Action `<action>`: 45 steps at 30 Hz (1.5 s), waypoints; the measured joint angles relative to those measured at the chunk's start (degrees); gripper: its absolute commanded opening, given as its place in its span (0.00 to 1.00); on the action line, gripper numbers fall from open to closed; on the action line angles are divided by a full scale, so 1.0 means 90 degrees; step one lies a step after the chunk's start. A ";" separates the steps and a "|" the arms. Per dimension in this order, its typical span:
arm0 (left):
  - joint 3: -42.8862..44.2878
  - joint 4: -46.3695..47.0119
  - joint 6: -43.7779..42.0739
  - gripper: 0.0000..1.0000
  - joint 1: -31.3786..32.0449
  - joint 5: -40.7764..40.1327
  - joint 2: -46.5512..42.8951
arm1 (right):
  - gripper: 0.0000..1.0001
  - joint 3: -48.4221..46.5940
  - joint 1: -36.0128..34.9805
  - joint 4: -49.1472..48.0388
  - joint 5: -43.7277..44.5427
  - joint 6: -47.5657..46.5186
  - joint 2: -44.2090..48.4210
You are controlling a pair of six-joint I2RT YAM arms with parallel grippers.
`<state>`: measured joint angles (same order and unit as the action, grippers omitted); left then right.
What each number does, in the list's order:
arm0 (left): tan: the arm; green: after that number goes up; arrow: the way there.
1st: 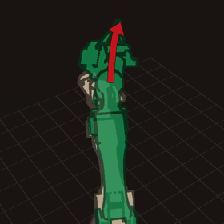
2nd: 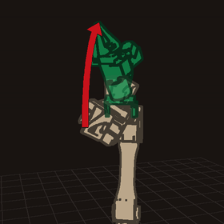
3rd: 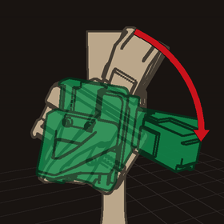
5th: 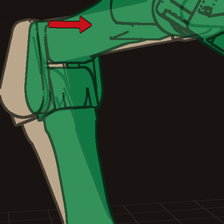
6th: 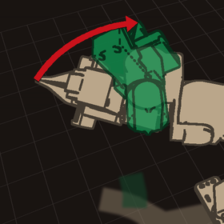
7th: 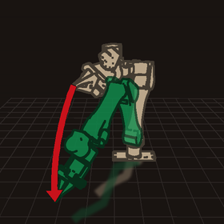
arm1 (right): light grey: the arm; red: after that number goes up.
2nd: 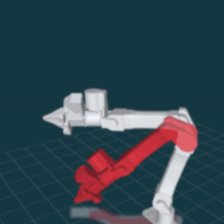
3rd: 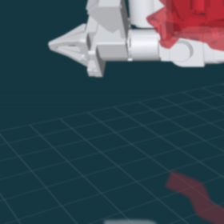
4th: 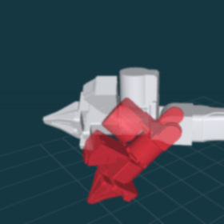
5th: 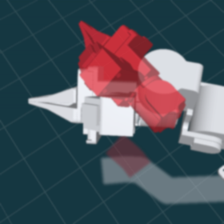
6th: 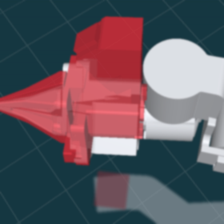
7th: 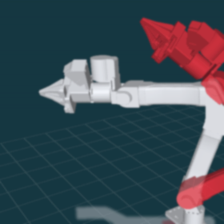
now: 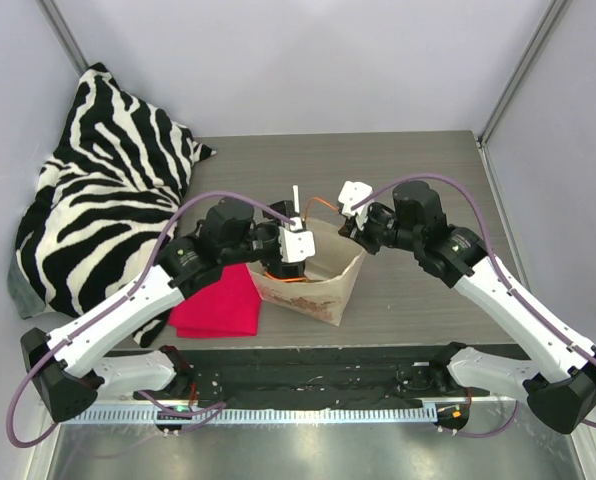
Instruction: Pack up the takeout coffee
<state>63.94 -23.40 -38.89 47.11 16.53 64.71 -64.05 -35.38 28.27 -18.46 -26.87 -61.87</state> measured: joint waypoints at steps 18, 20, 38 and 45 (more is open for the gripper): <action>0.0355 0.0964 0.0418 0.87 0.0002 -0.0583 0.0148 | 0.01 0.0000 0.0022 0.0005 -0.0170 -0.0158 -0.0007; 0.0474 0.1069 0.0415 0.87 0.0000 -0.0792 0.0245 | 0.01 -0.0002 0.0022 0.0002 -0.0209 -0.0189 -0.0017; 0.2841 0.1032 0.1870 0.93 -0.1545 -0.1671 0.1426 | 0.01 -0.0005 0.0024 0.0029 -0.0316 -0.0559 -0.0039; 0.3592 0.0000 0.2875 0.98 -0.2227 -0.1518 0.2293 | 0.01 -0.0051 0.0022 0.0192 -0.0452 -0.0665 0.0158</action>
<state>96.27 -23.40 -13.02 27.07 2.87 85.34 -64.51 -35.18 30.00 -22.52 -32.86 -60.45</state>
